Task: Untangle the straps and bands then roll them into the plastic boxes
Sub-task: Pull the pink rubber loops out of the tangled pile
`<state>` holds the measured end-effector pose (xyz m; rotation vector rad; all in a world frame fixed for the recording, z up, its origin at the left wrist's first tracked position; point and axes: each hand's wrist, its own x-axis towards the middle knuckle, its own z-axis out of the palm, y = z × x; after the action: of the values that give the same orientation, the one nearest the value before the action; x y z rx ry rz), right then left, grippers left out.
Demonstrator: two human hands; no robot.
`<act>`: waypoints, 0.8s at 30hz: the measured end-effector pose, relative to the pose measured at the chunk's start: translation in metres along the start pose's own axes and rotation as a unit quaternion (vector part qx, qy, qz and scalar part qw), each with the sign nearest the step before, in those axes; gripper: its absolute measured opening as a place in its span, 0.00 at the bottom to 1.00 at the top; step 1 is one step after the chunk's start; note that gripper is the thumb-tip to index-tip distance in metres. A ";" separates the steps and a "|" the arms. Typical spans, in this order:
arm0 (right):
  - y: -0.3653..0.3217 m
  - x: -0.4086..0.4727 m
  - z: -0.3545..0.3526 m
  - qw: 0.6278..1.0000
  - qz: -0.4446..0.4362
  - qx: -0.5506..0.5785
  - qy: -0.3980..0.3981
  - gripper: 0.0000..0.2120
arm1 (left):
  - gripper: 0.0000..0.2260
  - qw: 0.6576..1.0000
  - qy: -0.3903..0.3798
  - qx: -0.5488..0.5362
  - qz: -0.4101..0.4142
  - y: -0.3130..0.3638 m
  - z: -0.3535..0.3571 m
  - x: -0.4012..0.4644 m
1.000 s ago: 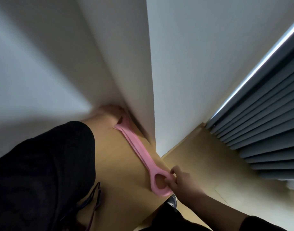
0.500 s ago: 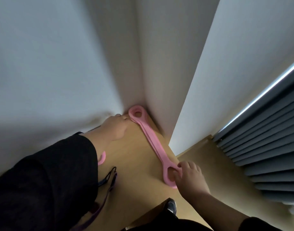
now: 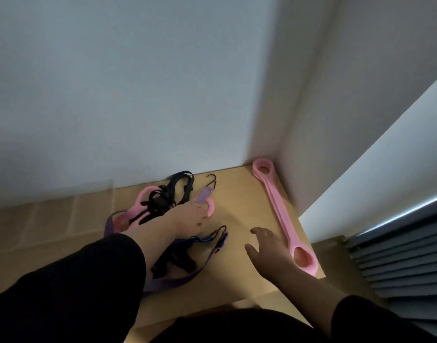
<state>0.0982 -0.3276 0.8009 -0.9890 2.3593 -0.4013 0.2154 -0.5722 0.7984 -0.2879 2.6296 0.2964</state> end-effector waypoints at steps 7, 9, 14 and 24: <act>-0.058 0.044 0.021 0.997 -0.051 -0.027 -0.044 0.23 | 0.09 0.990 0.089 -0.075 -0.073 -0.018 0.027 -0.044; -0.076 0.061 0.029 0.995 -0.070 -0.038 -0.054 0.23 | 0.01 0.984 0.101 -0.111 -0.097 -0.023 0.034 -0.053; -0.111 0.099 0.047 0.987 -0.111 -0.086 -0.078 0.21 | 0.11 0.971 0.122 -0.165 -0.123 -0.026 0.048 -0.070; -0.123 0.129 0.069 0.952 -0.107 -0.274 -0.081 0.12 | 0.24 0.949 0.141 -0.228 -0.169 -0.031 0.057 -0.082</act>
<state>0.1329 -0.5091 0.7545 -1.4727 2.2599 0.2732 0.3194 -0.5743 0.7836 -0.9876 2.6878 0.7948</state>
